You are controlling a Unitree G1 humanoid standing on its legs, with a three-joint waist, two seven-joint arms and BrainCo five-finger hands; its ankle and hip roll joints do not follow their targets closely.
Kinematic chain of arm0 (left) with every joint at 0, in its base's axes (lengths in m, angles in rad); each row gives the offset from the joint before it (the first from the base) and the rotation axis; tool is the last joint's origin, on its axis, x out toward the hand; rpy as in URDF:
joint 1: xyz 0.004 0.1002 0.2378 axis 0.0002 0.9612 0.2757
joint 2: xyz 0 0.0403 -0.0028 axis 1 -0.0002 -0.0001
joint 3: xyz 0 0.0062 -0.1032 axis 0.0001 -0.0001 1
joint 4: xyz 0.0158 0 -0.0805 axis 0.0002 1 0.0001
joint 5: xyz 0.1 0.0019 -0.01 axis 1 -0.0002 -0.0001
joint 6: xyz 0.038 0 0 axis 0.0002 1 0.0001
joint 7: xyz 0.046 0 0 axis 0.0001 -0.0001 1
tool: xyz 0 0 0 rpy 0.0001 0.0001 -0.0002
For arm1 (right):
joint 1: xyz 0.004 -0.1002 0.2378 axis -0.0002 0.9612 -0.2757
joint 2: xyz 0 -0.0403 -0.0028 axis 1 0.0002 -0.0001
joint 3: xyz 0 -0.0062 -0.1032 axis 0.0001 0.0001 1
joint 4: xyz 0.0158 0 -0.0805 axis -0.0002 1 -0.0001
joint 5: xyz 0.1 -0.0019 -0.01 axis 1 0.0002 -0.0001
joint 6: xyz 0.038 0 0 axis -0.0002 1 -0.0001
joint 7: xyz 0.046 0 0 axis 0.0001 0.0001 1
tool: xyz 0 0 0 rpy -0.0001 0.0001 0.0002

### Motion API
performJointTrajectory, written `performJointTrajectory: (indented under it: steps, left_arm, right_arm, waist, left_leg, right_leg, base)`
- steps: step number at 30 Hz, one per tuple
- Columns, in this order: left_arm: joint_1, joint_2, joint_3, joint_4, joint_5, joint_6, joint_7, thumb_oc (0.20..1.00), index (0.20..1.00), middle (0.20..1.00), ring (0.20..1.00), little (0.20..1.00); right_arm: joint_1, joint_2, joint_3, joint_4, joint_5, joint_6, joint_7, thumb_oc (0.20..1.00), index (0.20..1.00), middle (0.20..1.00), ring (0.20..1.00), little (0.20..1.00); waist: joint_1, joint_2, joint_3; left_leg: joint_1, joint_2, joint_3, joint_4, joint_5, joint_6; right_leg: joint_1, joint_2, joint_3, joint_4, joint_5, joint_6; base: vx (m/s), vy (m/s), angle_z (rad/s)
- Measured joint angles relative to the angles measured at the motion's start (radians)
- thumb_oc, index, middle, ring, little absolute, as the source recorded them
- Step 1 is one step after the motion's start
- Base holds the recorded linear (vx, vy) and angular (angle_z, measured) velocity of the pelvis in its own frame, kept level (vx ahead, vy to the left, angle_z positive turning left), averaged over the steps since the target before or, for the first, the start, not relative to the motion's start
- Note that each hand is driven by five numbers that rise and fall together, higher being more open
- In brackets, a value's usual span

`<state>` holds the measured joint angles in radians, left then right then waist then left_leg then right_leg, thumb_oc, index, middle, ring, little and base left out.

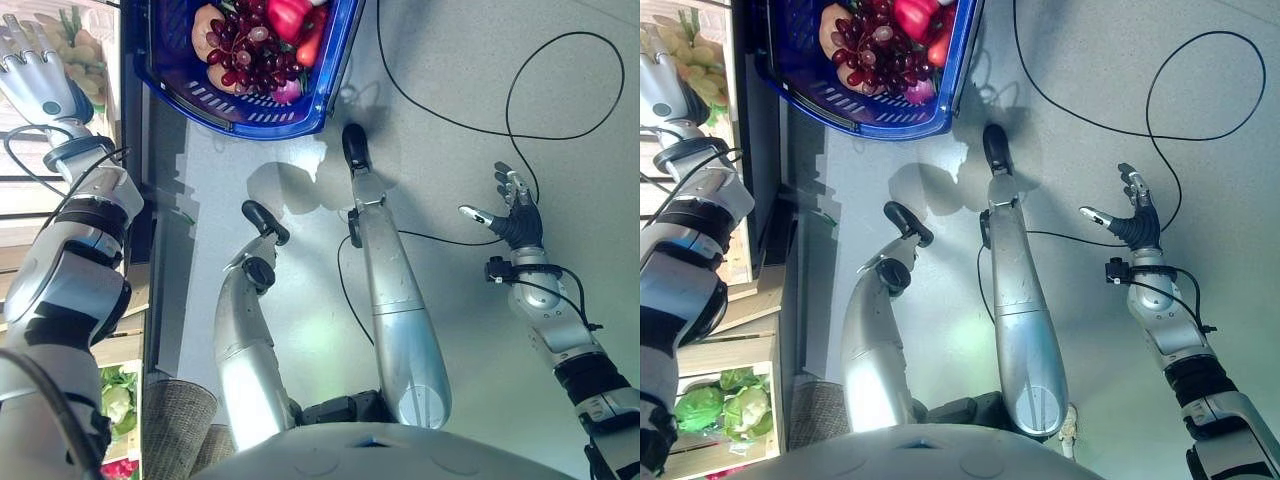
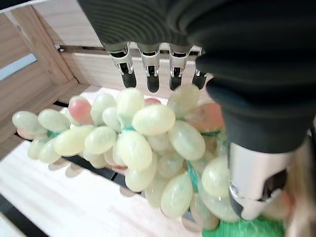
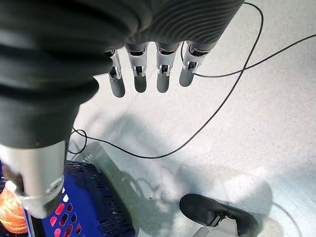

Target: Pick up fruits and vegetables into the basket

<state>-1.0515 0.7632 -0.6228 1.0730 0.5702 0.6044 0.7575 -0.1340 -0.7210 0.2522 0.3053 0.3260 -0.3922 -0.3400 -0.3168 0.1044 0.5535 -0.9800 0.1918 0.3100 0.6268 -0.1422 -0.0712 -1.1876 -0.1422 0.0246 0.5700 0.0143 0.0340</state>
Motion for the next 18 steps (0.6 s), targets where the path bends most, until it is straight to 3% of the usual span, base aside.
performJointTrajectory:
  steps: [18]
  left_arm:
    - [-0.004,0.000,-0.020,0.000,0.100,0.095,-0.123,1.000,1.000,1.000,1.000,1.000]
  right_arm:
    - [0.000,0.004,-0.002,0.002,0.079,0.000,0.045,1.000,1.000,1.000,1.000,1.000]
  waist:
    - [-0.004,-0.005,0.001]
  left_leg:
    - [-0.025,0.001,-0.006,0.016,-0.006,0.004]
  right_leg:
    - [-0.017,0.000,-0.002,0.006,0.000,0.000]
  base:
    - [0.00,0.000,0.00]
